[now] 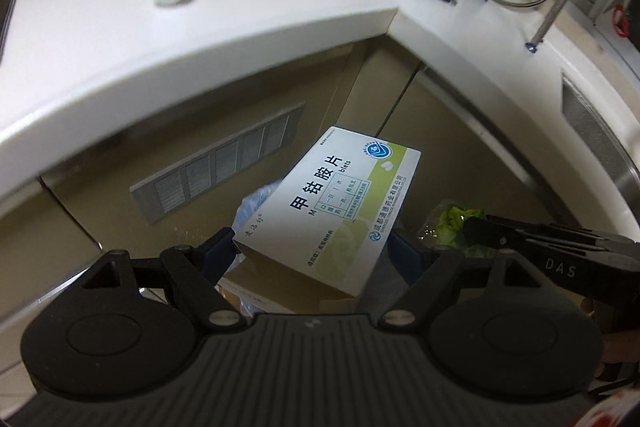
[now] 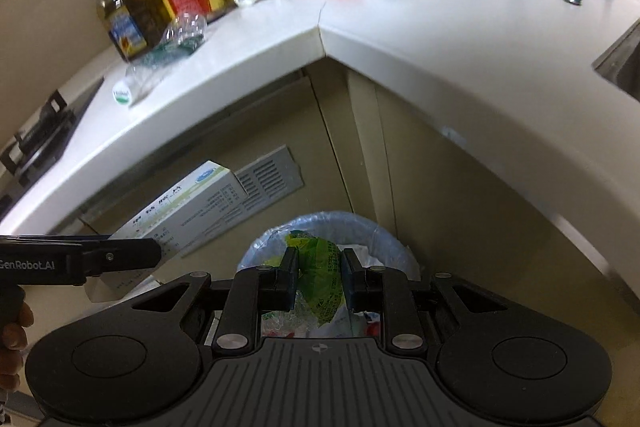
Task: Collect trash
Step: 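Carry the medicine box and green wrapper down over the wastebasket with both tools, then open the left tool to drop the medicine box while the right tool drops the green wrapper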
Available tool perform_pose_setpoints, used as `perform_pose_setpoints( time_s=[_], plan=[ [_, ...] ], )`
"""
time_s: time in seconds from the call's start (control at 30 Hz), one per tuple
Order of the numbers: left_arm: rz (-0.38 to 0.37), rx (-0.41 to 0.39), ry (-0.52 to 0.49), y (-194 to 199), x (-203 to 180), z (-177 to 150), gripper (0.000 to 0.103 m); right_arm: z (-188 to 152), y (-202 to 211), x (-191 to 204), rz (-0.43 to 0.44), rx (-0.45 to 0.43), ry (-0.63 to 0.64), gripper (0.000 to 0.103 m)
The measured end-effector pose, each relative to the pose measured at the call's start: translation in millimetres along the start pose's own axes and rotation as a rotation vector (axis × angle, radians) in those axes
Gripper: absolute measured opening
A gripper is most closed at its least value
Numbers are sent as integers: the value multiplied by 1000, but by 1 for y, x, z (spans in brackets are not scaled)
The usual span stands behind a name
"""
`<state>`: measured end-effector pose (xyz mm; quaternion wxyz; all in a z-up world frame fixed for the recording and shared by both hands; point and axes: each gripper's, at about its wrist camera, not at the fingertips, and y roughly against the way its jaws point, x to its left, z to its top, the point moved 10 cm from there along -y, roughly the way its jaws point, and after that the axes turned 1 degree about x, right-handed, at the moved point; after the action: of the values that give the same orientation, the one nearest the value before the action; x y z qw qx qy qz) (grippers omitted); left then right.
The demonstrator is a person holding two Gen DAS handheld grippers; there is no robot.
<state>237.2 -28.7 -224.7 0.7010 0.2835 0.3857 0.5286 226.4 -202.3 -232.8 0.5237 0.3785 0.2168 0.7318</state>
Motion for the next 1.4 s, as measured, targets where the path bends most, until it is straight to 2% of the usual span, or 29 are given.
perform_pose_setpoints(
  time_s=[0.63, 1.1, 1.17, 1.2, 1.23, 1.4],
  plan=[
    [87, 33, 162, -71, 13, -41, 81, -38, -90, -44, -20, 125, 62, 23],
    [105, 50, 192, -86, 18, -38, 81, -48, -134, -53, -16, 160, 38, 23],
    [104, 52, 194, -88, 19, -38, 81, -50, -139, -54, -17, 168, 22, 34],
    [104, 55, 194, -89, 19, -39, 81, -51, -139, -55, -15, 171, 13, 51],
    [104, 58, 195, -91, 20, -39, 81, -52, -140, -55, -10, 166, 6, 61],
    [100, 68, 200, -93, 21, -42, 81, -54, -138, -55, -11, 169, -1, 62]
  ],
)
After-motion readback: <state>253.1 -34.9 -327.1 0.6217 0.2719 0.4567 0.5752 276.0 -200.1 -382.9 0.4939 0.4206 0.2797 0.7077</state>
